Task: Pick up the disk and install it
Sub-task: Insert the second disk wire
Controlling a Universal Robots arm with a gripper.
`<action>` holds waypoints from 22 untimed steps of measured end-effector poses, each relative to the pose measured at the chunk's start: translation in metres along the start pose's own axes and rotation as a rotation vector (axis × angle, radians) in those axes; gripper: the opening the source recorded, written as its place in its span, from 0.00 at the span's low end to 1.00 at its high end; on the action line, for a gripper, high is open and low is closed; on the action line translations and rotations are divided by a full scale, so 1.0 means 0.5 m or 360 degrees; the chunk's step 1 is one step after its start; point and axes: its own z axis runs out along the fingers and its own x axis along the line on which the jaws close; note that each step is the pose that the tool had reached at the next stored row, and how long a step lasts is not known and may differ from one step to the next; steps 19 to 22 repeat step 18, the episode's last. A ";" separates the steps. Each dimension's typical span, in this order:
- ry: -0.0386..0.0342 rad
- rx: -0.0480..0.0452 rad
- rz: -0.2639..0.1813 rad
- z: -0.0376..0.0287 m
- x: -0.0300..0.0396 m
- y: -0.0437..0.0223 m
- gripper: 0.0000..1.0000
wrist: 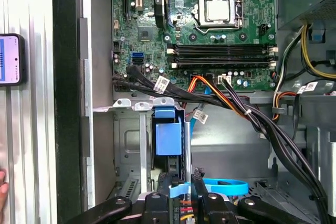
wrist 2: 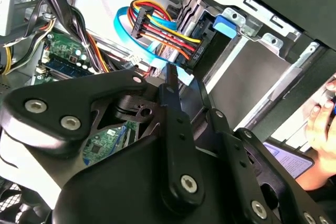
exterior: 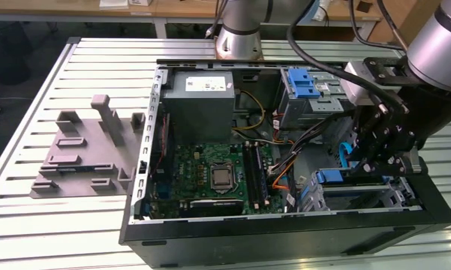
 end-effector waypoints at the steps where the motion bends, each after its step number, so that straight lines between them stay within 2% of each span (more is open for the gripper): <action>1: 0.0000 0.0000 0.0000 -0.003 0.000 0.000 0.31; 5: 0.0000 0.0000 0.0000 -0.008 0.000 0.000 0.30; 6: -0.0001 0.0000 0.0000 -0.008 0.000 0.000 0.23; 7: -0.0001 0.0000 0.0000 -0.008 0.000 0.000 0.23; 9: 0.0000 0.0000 0.0000 -0.008 0.000 0.000 0.11; 22: 0.0000 0.0000 0.0000 -0.008 0.000 0.000 0.11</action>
